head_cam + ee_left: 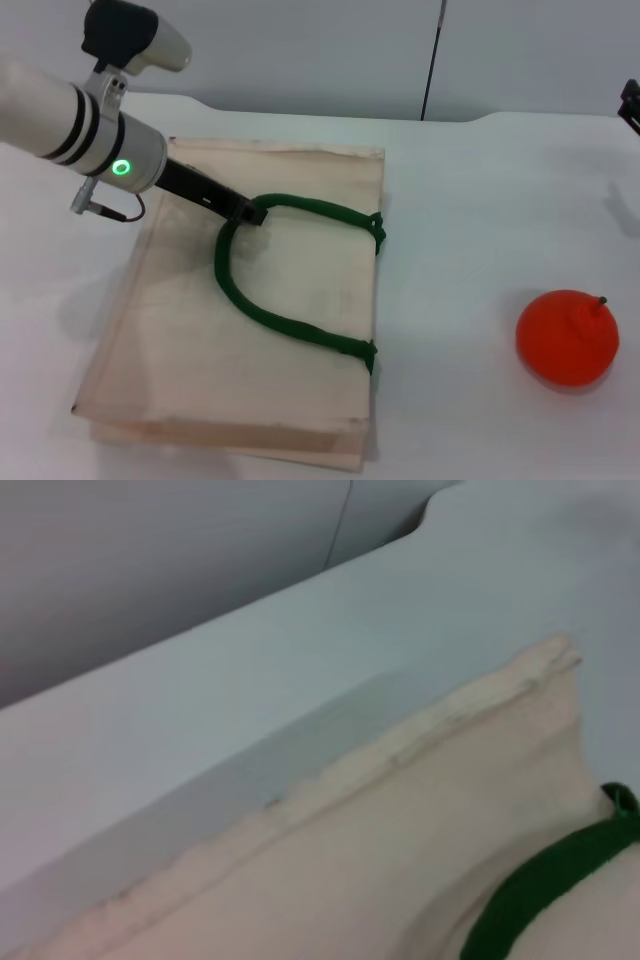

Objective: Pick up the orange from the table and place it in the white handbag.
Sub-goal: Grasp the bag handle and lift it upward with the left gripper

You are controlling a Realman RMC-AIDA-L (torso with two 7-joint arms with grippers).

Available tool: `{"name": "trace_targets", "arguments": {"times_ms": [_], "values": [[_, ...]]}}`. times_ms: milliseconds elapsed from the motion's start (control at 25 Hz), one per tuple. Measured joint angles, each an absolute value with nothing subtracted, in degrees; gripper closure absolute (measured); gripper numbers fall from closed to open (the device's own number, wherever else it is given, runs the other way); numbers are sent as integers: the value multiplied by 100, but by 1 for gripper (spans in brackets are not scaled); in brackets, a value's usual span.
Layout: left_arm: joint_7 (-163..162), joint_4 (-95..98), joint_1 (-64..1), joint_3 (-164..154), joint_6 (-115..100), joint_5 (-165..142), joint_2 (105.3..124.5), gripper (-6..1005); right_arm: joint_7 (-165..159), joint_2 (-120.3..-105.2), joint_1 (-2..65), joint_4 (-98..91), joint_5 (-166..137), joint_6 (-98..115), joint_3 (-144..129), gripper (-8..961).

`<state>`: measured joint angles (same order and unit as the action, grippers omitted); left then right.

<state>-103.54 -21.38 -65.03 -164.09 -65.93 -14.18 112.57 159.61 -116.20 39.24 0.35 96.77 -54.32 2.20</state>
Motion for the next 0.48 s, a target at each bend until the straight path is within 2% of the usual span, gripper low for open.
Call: {"name": "trace_targets", "arguments": {"times_ms": [160,480], "values": [[-10355,-2143,-6613,-16409,-6631,-1428,11257,808,15961,-11619,3932,35,9677,-5389,220,72],[-10370,-2419,-7057,-16408,-7356,-1490,11118,857,15960,-11617,3877,27,9676,-5381,220,73]]}}
